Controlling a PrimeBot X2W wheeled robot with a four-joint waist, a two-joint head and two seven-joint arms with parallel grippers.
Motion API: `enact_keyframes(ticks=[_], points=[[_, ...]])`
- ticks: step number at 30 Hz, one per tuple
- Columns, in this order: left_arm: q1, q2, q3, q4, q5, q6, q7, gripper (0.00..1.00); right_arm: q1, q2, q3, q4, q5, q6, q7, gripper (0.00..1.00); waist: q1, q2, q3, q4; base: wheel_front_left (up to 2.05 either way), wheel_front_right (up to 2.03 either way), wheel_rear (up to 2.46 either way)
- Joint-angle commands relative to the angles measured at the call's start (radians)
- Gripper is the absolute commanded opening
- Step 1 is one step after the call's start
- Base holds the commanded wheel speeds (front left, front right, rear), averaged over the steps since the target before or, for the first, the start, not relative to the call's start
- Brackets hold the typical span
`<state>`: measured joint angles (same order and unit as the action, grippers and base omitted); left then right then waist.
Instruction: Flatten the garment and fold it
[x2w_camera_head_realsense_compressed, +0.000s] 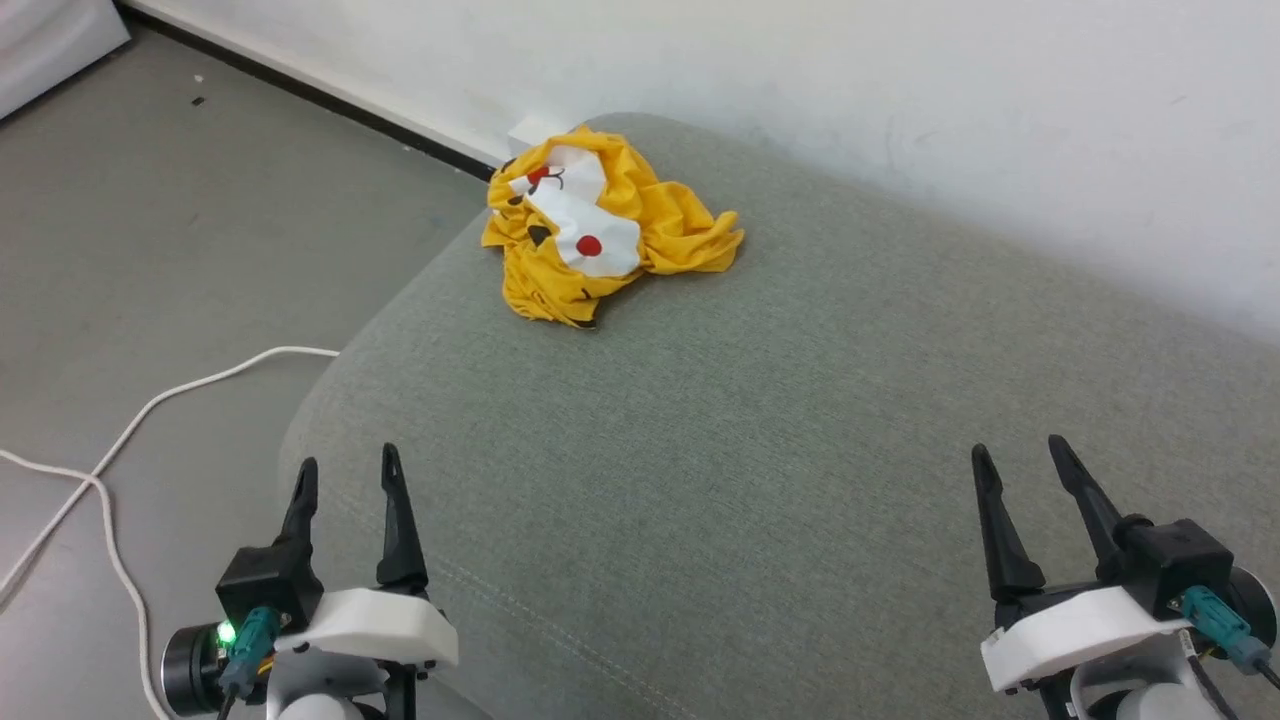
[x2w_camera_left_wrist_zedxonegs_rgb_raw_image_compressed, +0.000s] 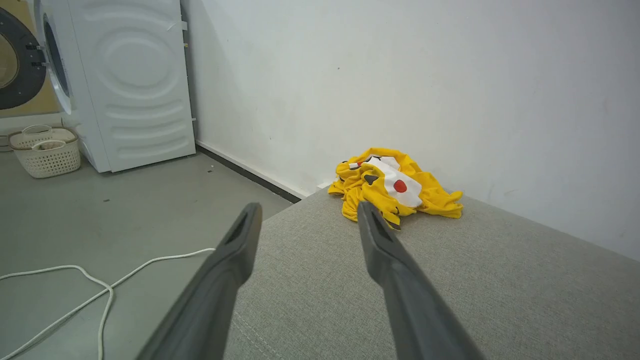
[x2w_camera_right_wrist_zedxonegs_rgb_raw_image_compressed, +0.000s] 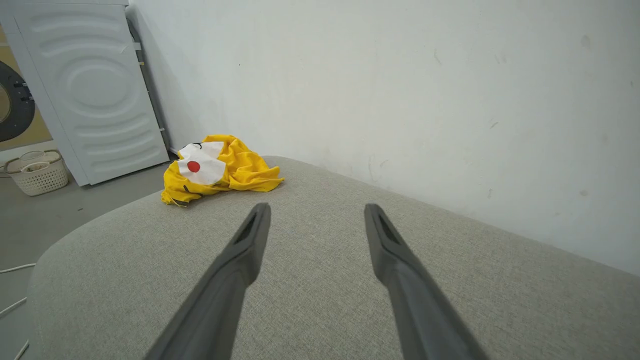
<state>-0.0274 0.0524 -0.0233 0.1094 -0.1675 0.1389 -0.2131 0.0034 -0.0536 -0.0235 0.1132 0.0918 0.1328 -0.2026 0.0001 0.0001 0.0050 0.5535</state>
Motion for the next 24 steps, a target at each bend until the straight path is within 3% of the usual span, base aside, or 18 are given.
enact_keyframes(ticks=[1,24], points=[[-0.017,-0.002,0.001,0.006,-0.001,0.007,-0.011,1.0,-0.017,0.003,0.0,0.004,0.01,-0.002,-0.009,1.0,0.0,-0.0001,0.001,0.008,0.0,0.0,0.0],[-0.031,-0.002,-0.008,0.035,-0.023,0.023,-0.049,1.0,-0.018,0.003,-0.01,0.018,0.026,-0.002,-0.042,1.0,-0.0001,-0.0001,0.006,0.107,0.0,0.0,0.0]])
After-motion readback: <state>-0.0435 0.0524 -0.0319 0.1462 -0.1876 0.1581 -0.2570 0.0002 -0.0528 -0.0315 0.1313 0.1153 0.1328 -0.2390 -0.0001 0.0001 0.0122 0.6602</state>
